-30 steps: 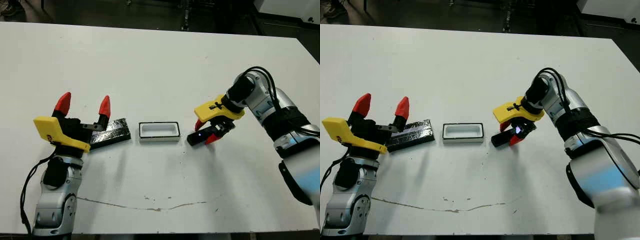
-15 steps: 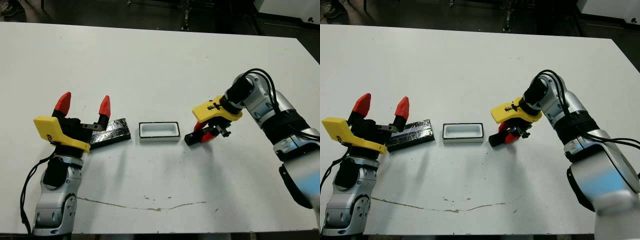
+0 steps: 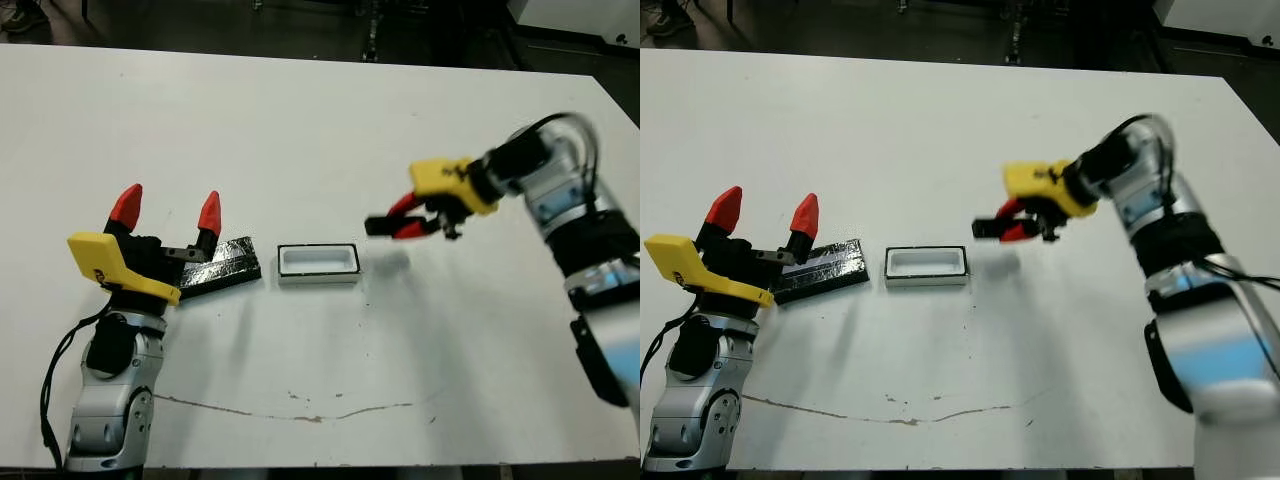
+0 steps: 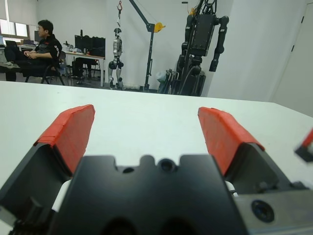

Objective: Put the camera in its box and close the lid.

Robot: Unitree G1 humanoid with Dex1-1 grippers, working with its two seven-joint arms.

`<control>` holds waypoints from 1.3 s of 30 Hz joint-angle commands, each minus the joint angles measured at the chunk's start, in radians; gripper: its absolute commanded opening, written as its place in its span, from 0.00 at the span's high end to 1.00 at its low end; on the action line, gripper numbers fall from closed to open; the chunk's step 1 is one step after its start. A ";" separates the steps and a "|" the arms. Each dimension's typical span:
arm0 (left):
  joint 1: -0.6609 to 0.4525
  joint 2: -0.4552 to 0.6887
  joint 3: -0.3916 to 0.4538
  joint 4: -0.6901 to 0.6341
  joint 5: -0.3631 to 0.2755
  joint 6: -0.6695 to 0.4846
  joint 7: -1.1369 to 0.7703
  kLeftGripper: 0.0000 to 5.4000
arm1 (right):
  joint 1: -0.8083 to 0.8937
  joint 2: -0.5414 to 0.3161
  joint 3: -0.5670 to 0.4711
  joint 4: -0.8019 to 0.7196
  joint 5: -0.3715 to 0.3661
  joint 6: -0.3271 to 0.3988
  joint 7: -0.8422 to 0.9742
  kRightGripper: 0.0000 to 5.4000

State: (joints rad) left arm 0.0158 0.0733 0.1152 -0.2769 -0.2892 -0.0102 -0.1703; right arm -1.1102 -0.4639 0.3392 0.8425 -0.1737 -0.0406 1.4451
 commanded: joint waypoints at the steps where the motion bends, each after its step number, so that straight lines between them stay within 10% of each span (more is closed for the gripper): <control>1: -0.001 0.006 0.002 0.009 0.006 0.002 -0.001 0.00 | -0.068 -0.001 -0.022 0.022 0.013 0.074 -0.001 0.69; 39: 0.007 -0.001 0.004 -0.001 -0.008 0.011 0.000 0.00 | 0.076 0.199 0.004 -0.185 0.156 0.338 -0.018 0.69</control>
State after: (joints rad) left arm 0.0135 0.0729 0.1149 -0.2887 -0.2941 0.0024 -0.1670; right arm -1.0449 -0.2672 0.3377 0.6544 -0.0308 0.2879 1.4274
